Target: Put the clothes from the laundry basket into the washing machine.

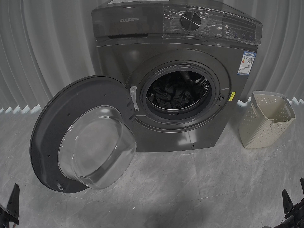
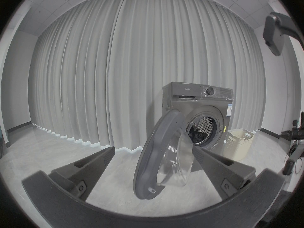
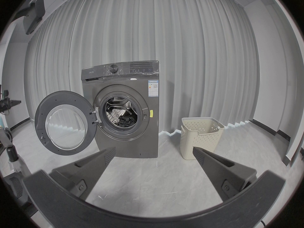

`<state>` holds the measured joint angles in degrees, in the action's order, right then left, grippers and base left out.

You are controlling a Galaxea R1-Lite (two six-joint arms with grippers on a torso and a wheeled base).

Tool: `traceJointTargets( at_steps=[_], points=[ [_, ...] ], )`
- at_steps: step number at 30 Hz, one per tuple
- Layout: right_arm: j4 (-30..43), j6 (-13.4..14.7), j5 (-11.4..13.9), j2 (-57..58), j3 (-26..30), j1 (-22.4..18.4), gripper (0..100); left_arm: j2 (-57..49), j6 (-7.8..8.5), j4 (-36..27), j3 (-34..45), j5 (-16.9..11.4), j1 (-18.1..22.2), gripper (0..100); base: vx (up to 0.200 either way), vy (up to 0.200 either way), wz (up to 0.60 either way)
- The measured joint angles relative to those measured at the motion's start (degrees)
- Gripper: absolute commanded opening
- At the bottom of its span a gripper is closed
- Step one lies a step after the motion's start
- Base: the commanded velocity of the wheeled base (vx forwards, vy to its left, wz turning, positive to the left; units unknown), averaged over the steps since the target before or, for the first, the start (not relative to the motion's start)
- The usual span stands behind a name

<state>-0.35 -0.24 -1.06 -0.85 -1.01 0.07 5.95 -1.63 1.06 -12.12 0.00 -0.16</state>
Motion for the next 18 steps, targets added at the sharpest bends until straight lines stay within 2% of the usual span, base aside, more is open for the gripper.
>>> traceJointTargets(
  at_steps=[9, 18],
  points=[
    [0.00, 0.00, 0.00, -0.02, 0.00, -0.05, 100, 20.24, 0.49, 5.45, -8.74, -0.84, -0.39, 100, 0.000, 0.000, 0.00],
    [0.02, 0.02, 0.00, -0.02, 0.00, 0.00, 100, 40.66, 0.79, 12.46, -14.73, -6.80, -0.57, 100, 0.000, 0.000, 0.00]
  ],
)
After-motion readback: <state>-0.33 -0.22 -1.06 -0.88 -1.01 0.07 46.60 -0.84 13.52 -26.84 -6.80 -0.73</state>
